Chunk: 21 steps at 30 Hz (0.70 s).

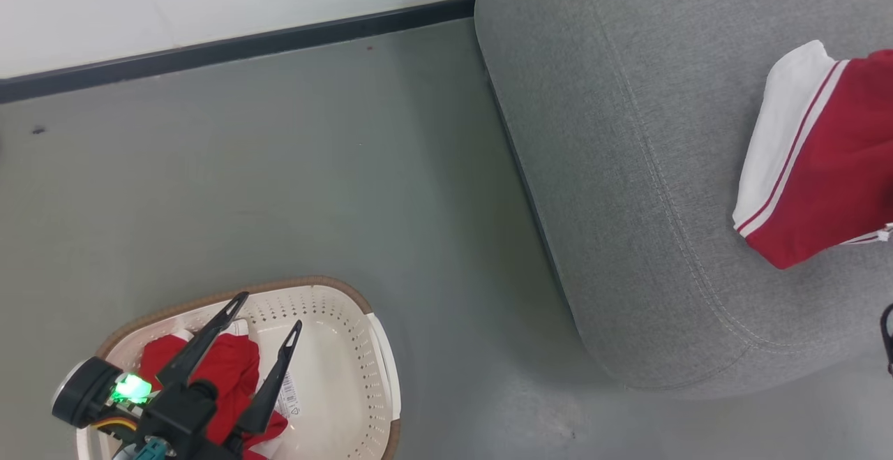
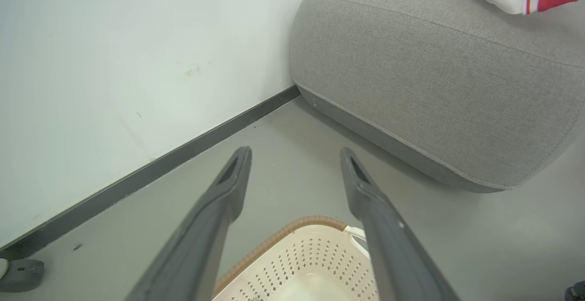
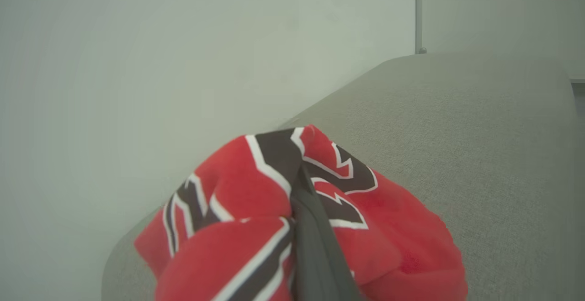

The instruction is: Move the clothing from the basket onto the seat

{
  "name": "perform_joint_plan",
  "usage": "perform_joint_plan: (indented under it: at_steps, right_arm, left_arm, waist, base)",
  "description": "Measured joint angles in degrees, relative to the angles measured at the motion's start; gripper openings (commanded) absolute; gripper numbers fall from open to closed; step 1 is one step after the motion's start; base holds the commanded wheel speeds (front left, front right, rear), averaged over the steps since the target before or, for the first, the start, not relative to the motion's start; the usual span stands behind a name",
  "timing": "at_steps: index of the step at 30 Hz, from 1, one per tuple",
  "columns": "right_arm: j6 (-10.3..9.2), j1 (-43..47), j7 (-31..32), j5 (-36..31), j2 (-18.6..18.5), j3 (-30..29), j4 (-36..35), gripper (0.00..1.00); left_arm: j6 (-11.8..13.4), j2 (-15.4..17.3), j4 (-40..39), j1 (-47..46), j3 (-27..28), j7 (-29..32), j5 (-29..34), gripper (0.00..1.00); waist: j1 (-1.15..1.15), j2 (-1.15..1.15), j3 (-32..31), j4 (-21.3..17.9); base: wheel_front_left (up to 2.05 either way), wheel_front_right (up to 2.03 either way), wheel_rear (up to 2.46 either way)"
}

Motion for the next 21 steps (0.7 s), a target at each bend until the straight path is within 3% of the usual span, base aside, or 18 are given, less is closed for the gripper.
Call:
perform_joint_plan:
  at_steps: [13,14,15,21]
  right_arm:
    - [-0.33,-1.88,0.0,-0.68,-0.05,-0.9,7.6,0.0]
    - [-0.34,-2.14,0.0,-0.79,0.09,-0.91,7.93,0.24]
    - [-0.55,-2.32,0.0,-0.89,0.13,-0.93,8.27,1.0]
    - [-0.56,-2.64,0.0,-2.49,0.02,-0.48,10.04,1.0]
  left_arm:
    - [0.0,0.99,-0.41,0.05,1.02,0.0,-0.1,1.0]
    - [0.0,0.99,-0.41,0.05,1.02,-0.01,-0.1,1.0]
    - [0.0,0.99,-0.41,0.05,1.03,0.0,-0.1,1.0]
    - [0.0,0.82,-0.14,0.05,1.02,0.0,-0.11,1.0]
  waist:
    - [0.0,0.0,1.77,1.07]
    - [0.0,0.0,1.81,1.09]
    - [0.0,0.0,1.85,1.1]
    - [0.0,0.0,1.75,1.13]
  base:
    - [0.0,0.0,0.0]
    - [0.0,0.0,0.0]
    - [0.0,0.0,0.0]
    - [0.0,0.0,0.0]
